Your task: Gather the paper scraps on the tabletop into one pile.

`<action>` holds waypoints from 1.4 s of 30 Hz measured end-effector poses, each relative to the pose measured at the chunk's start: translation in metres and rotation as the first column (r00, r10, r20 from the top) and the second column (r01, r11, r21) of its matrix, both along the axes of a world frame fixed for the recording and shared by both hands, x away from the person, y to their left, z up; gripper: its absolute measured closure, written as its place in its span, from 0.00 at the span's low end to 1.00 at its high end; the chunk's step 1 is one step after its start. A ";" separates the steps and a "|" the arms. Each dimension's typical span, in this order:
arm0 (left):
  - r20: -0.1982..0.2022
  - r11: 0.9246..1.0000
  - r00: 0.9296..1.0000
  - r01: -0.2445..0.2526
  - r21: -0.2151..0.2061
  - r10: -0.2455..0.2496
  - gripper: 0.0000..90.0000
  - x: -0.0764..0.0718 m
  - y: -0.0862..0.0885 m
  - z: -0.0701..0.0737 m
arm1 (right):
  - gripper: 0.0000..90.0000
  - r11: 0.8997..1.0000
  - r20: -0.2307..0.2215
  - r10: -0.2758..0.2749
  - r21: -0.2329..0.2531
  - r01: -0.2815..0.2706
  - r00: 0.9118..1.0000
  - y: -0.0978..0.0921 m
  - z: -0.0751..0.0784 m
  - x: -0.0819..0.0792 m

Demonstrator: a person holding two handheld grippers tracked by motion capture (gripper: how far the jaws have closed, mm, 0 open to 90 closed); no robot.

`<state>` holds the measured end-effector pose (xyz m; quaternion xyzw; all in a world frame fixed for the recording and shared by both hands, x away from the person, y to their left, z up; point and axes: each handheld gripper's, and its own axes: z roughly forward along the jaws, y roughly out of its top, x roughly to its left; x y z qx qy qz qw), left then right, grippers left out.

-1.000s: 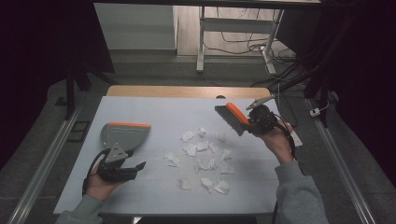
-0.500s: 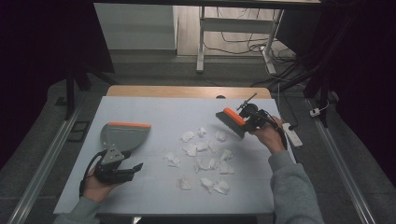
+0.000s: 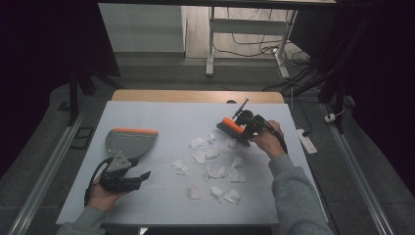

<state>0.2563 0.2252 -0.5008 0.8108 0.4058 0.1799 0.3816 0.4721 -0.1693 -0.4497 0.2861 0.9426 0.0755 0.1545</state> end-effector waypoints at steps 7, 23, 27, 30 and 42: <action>0.003 1.000 1.000 0.003 -0.002 -0.003 0.40 -0.001 -0.001 0.001 | 0.78 0.990 -0.064 0.140 0.028 -0.139 0.988 0.022 0.003 -0.036; -0.001 1.000 1.000 -0.016 -0.005 0.016 0.40 0.000 0.001 0.001 | 0.77 0.995 0.095 0.066 0.070 -0.072 0.993 0.021 0.018 -0.001; -0.003 1.000 1.000 -0.025 -0.012 0.025 0.39 0.001 0.004 0.000 | 0.78 0.996 0.078 0.083 0.035 -0.086 0.993 0.032 0.006 0.015; -0.007 1.000 1.000 -0.024 -0.013 0.024 0.39 0.002 0.005 -0.001 | 0.78 0.991 0.064 0.130 0.008 -0.130 0.989 0.044 0.000 0.019; -0.013 0.999 0.999 -0.034 -0.013 0.034 0.39 0.002 0.007 -0.003 | 0.78 0.942 0.027 0.306 -0.154 -0.298 0.952 0.077 -0.005 -0.011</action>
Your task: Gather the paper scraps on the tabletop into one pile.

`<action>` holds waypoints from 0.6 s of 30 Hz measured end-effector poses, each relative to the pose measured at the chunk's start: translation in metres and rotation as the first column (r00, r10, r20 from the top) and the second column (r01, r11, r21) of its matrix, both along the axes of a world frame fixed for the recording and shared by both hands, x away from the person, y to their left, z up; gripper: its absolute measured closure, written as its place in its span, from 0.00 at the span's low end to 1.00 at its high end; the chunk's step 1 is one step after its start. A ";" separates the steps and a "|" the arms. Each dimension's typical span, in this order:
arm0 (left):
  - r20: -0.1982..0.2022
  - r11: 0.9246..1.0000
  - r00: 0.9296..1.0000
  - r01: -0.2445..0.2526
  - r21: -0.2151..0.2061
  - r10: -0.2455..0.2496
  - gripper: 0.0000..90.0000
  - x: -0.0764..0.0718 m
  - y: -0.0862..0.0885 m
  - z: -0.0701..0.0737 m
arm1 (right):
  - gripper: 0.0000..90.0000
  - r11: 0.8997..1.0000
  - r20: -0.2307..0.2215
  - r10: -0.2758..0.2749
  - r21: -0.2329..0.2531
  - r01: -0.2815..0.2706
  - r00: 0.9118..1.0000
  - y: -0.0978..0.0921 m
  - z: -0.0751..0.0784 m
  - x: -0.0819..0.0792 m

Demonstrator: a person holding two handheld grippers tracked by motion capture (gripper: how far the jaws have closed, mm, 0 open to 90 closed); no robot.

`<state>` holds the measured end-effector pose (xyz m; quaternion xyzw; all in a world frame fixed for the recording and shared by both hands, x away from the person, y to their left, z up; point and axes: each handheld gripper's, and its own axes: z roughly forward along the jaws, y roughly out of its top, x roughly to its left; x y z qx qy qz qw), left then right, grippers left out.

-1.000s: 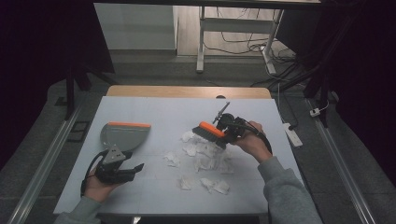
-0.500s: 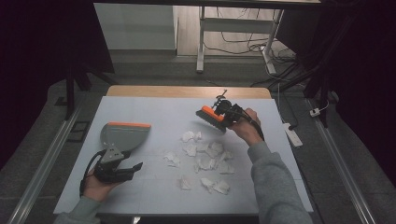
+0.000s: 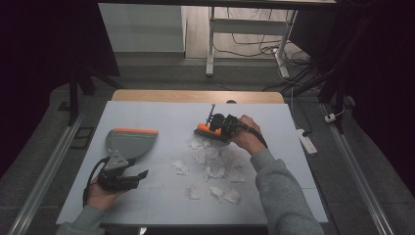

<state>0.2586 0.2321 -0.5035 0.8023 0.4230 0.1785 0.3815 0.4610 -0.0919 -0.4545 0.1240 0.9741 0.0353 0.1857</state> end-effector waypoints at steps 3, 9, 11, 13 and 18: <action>0.002 1.000 1.000 0.001 0.002 -0.001 0.39 0.000 -0.001 0.000 | 0.78 0.998 -0.008 0.052 -0.024 -0.052 0.999 0.001 0.000 -0.014; -0.005 1.000 1.000 -0.001 0.001 0.001 0.39 0.000 0.000 -0.001 | 0.78 0.992 -0.073 0.125 0.019 -0.124 0.989 -0.009 0.004 -0.039; -0.004 1.000 1.000 -0.001 0.002 0.001 0.39 0.000 -0.001 -0.001 | 0.78 0.991 -0.071 0.127 0.041 -0.125 0.989 -0.014 0.008 -0.042; -0.005 1.000 1.000 -0.002 0.004 0.002 0.39 0.000 -0.001 -0.001 | 0.78 0.994 -0.029 0.097 0.058 -0.095 0.995 -0.020 0.014 -0.042; -0.004 1.000 1.000 -0.004 0.005 0.004 0.39 0.000 -0.001 -0.001 | 0.78 0.983 0.009 0.000 0.182 -0.002 1.000 -0.034 0.032 -0.040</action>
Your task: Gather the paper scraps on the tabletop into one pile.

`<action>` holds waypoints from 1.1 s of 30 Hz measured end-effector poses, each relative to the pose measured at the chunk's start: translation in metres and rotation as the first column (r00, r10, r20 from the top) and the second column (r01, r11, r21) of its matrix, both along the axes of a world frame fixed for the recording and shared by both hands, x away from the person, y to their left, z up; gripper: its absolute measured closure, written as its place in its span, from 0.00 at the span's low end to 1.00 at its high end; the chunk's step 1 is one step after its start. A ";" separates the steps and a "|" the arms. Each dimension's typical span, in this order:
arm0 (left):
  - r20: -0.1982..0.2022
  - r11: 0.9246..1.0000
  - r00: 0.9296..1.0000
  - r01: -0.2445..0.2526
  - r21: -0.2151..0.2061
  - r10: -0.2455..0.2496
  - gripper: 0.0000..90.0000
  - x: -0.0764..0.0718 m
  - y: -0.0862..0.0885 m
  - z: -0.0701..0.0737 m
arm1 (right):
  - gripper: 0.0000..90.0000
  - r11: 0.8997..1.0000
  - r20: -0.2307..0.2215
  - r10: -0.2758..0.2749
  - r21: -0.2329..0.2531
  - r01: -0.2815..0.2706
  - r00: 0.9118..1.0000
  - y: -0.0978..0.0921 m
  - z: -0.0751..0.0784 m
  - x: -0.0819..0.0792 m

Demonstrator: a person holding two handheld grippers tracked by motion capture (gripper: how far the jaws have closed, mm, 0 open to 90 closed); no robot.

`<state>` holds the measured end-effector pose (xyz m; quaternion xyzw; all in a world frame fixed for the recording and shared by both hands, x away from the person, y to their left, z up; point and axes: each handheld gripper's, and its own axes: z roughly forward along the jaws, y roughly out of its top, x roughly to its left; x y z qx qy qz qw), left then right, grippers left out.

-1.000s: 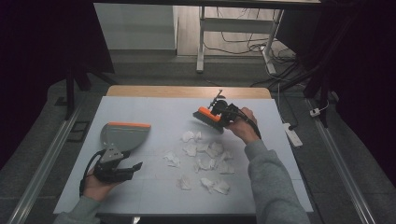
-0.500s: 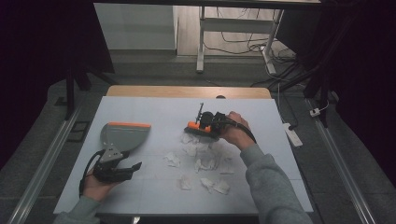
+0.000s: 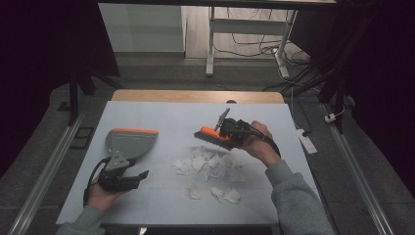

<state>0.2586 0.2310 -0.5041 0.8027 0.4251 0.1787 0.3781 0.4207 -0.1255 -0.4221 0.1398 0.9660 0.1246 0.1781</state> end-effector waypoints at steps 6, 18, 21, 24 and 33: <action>0.000 1.000 1.000 -0.005 -0.001 0.005 0.39 0.001 0.001 0.000 | 0.78 0.989 -0.006 -0.061 0.138 0.061 0.998 0.002 0.013 -0.008; 0.003 1.000 1.000 -0.010 0.007 0.010 0.39 0.000 0.003 -0.001 | 0.78 0.963 -0.223 0.021 0.268 0.041 0.975 0.069 0.002 -0.047; 0.005 1.000 1.000 -0.012 0.009 0.012 0.39 0.000 0.003 -0.001 | 0.78 0.964 -0.248 0.051 0.265 0.017 0.967 0.085 -0.007 -0.052; 0.008 1.000 1.000 -0.014 0.010 0.014 0.39 0.000 0.003 0.000 | 0.78 0.962 -0.285 0.061 0.274 0.020 0.957 0.096 -0.014 -0.057; 0.004 1.000 1.000 -0.010 0.010 0.010 0.39 0.000 0.003 0.000 | 0.78 0.984 -0.340 -0.006 0.167 0.066 0.940 0.115 -0.037 -0.054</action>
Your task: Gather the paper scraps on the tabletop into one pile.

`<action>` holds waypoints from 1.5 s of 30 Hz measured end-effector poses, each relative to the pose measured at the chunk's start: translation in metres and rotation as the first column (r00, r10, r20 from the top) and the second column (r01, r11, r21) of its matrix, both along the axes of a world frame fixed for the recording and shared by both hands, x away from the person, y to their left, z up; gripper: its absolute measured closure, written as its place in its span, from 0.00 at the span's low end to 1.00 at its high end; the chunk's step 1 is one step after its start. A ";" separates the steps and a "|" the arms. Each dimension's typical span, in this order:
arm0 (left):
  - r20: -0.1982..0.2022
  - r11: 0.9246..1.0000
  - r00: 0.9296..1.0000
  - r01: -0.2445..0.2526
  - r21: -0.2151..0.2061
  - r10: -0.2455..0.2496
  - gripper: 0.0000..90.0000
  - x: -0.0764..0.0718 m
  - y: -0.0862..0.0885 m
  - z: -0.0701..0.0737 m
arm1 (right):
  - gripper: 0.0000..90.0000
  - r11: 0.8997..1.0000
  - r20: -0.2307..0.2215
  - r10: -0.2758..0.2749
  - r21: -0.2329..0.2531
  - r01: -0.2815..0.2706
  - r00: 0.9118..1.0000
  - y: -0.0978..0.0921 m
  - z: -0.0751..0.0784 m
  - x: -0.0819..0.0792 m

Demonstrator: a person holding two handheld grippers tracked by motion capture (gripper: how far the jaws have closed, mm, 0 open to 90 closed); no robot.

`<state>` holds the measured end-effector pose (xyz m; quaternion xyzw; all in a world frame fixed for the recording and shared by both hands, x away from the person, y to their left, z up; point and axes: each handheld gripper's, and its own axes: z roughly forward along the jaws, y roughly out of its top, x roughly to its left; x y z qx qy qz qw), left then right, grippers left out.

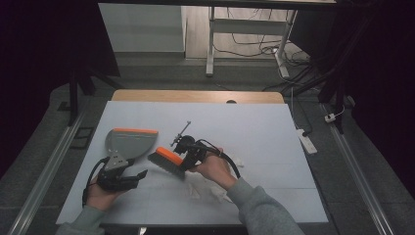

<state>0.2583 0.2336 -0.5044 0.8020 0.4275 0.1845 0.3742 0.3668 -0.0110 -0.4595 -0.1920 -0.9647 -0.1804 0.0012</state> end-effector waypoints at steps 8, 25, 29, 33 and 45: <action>-0.007 1.000 1.000 -0.003 -0.002 0.003 0.39 -0.001 0.003 -0.002 | 0.78 0.987 0.008 -0.155 -0.049 0.155 0.988 -0.039 0.002 0.019; -0.008 1.000 1.000 0.002 0.001 -0.002 0.39 -0.001 0.002 -0.002 | 0.78 0.959 0.111 -0.269 0.120 0.256 0.957 -0.062 0.059 0.043; -0.008 1.000 1.000 0.003 0.002 -0.003 0.39 -0.001 0.001 -0.002 | 0.78 0.961 0.105 -0.270 0.097 0.260 0.957 -0.048 0.039 0.059; -0.012 1.000 1.000 0.005 0.005 -0.005 0.39 0.000 0.001 -0.003 | 0.78 0.939 -0.080 -0.284 0.176 0.294 0.955 -0.036 0.017 0.073; -0.012 1.000 1.000 0.012 0.003 -0.012 0.40 0.000 0.001 -0.004 | 0.78 0.938 -0.061 -0.344 0.033 0.346 0.937 -0.058 -0.005 0.073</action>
